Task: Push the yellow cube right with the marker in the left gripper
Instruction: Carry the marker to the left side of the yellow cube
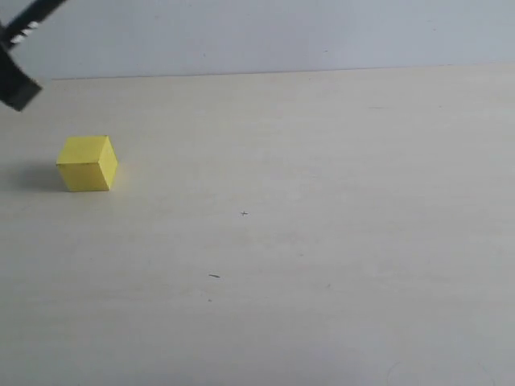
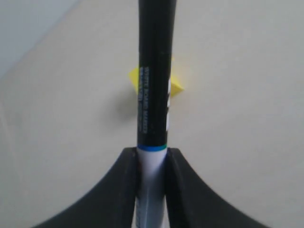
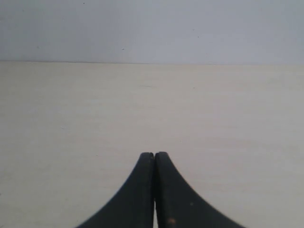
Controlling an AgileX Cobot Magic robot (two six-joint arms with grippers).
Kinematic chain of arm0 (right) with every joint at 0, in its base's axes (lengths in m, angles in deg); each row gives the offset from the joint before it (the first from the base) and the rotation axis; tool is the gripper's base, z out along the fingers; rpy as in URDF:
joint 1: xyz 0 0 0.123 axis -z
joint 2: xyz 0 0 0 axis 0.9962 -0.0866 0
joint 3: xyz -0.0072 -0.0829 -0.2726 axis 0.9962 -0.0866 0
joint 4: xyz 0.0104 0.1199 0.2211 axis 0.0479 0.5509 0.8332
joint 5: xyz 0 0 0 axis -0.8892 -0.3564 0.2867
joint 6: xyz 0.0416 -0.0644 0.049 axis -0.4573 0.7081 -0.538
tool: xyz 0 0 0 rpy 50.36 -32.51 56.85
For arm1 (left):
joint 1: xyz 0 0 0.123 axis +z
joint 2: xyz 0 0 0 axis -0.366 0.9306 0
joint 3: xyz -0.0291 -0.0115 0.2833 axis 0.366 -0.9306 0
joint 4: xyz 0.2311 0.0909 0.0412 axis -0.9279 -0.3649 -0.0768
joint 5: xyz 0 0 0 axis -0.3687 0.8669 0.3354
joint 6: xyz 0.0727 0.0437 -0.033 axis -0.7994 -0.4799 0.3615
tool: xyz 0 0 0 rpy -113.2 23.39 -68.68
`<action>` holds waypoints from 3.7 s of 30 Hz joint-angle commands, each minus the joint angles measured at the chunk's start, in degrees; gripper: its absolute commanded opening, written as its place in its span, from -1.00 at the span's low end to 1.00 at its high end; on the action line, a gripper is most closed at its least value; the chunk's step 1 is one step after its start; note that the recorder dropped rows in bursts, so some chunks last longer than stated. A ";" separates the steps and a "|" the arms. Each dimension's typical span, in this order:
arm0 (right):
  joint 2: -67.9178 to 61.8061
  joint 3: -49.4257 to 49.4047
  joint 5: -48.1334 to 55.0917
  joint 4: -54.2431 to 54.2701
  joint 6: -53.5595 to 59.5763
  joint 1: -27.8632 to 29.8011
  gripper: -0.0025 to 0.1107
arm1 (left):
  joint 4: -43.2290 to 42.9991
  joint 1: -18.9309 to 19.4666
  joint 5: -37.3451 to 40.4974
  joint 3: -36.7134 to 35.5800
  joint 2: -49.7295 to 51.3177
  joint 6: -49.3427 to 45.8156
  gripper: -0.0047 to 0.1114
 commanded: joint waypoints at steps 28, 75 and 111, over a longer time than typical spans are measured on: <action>0.21 -0.24 -0.24 -0.02 0.06 0.41 -0.96 | 17.96 48.39 -36.49 -6.77 28.22 -64.35 -0.92; 0.21 -0.24 -0.47 -0.02 0.06 0.41 -0.96 | 33.54 55.37 -38.71 3.46 46.16 -108.39 -0.92; 0.21 -0.24 -0.44 -0.02 0.06 0.41 -0.96 | 33.72 48.31 -38.14 3.46 42.73 -102.68 -0.92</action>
